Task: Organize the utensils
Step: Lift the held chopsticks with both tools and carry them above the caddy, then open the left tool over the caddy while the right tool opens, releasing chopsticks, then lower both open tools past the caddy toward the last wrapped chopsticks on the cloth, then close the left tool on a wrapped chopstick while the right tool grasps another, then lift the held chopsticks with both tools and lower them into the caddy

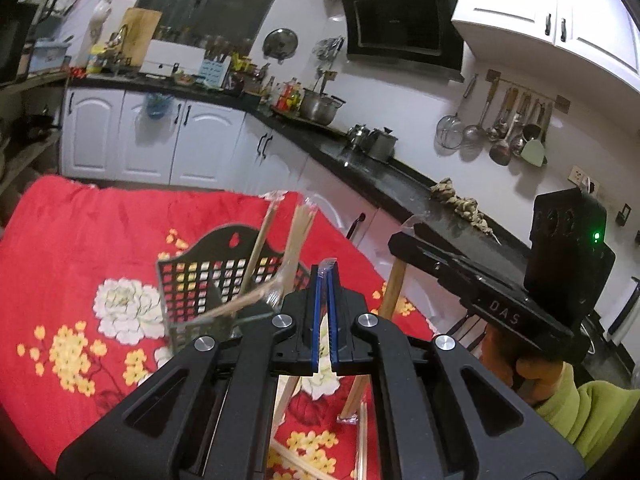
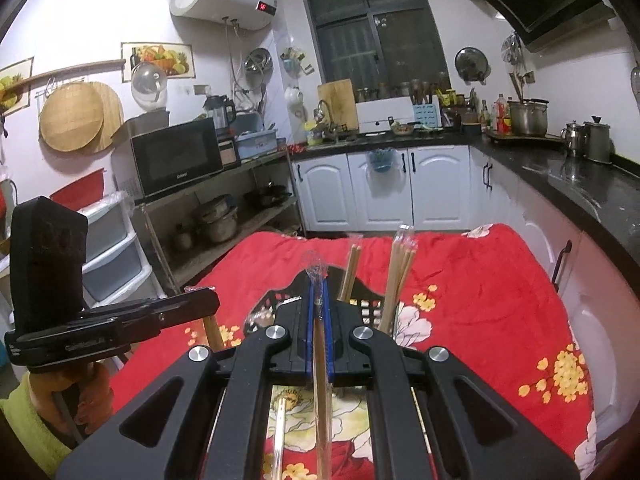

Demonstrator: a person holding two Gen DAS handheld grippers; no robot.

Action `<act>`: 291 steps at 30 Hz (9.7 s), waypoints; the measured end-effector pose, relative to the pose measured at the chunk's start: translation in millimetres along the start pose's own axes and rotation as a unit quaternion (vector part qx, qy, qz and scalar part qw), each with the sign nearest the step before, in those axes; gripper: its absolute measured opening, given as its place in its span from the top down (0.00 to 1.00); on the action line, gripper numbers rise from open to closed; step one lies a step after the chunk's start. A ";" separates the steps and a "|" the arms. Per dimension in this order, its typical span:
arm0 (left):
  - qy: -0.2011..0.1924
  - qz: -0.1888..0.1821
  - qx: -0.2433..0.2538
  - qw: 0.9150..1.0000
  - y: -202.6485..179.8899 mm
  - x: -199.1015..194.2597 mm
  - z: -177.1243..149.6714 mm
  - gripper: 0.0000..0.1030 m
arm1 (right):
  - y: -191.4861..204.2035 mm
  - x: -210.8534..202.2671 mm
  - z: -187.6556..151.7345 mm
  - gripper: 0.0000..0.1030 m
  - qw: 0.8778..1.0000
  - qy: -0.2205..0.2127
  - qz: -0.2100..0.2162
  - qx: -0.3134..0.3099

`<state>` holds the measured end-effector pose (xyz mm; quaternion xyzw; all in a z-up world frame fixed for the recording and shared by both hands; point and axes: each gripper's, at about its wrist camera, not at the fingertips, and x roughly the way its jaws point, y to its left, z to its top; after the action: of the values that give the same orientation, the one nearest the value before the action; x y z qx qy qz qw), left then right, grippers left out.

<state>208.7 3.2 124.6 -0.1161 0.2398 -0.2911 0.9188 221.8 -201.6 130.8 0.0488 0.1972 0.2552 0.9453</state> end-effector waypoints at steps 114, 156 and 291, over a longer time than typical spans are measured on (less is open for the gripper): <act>-0.046 0.118 -0.007 0.992 38.1 -4.3 -18.8 0.10 | -22.4 19.3 -33.6 0.46 0.998 -0.007 -0.060 0.006; 0.086 0.132 -0.079 0.984 69.5 37.5 -100.8 0.10 | -20.0 34.5 -125.5 0.41 0.987 0.147 -0.058 0.007; -0.119 0.080 0.024 0.989 54.0 30.5 82.8 0.99 | -20.0 43.1 66.1 0.94 0.988 -0.112 -0.096 -0.054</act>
<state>298.4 34.7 165.2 -0.1084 0.1303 -0.2062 0.9637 291.5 -196.8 172.6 0.0066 0.0801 0.1664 0.9828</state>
